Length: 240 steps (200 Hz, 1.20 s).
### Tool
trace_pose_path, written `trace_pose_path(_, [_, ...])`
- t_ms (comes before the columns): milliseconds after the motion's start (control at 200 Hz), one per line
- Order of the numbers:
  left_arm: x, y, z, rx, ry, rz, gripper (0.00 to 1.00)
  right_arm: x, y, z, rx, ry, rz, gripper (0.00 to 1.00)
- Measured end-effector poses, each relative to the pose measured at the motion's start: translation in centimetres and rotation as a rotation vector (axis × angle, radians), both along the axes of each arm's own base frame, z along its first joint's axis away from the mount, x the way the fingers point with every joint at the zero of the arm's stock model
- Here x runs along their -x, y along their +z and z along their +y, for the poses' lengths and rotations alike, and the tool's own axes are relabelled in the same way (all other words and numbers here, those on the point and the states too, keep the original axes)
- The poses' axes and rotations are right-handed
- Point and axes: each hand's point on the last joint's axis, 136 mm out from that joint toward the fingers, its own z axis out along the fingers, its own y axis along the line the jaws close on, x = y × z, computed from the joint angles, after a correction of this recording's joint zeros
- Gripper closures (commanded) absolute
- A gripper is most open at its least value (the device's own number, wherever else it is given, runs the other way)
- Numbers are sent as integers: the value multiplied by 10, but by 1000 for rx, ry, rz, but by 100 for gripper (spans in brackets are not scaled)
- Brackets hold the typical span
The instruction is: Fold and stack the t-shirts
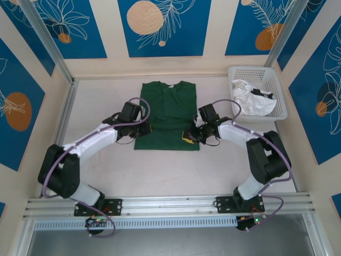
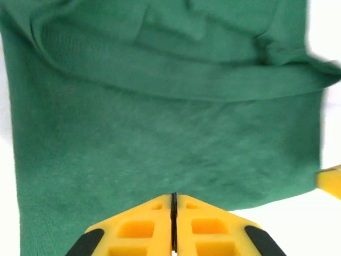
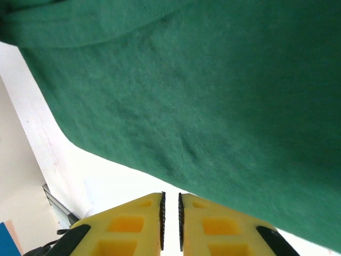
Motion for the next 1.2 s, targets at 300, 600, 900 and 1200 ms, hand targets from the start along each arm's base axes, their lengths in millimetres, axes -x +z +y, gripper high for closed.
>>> trace_pose_path(300, [21, -79, 11, -80, -14, 128, 93, 4, -44, 0, 59, -22, 36, 86])
trace_pose_path(600, [70, -83, 10, -152, -94, 109, 90, 55, -53, 9, 110, 72, 15, 86])
trace_pose_path(900, [149, -86, 33, -169, -109, 103, 86, 124, -54, 3, 185, 140, 5, 84])
trace_pose_path(1200, [184, -66, 74, -129, -25, 69, 78, 151, -47, -12, 281, 139, -11, 72])
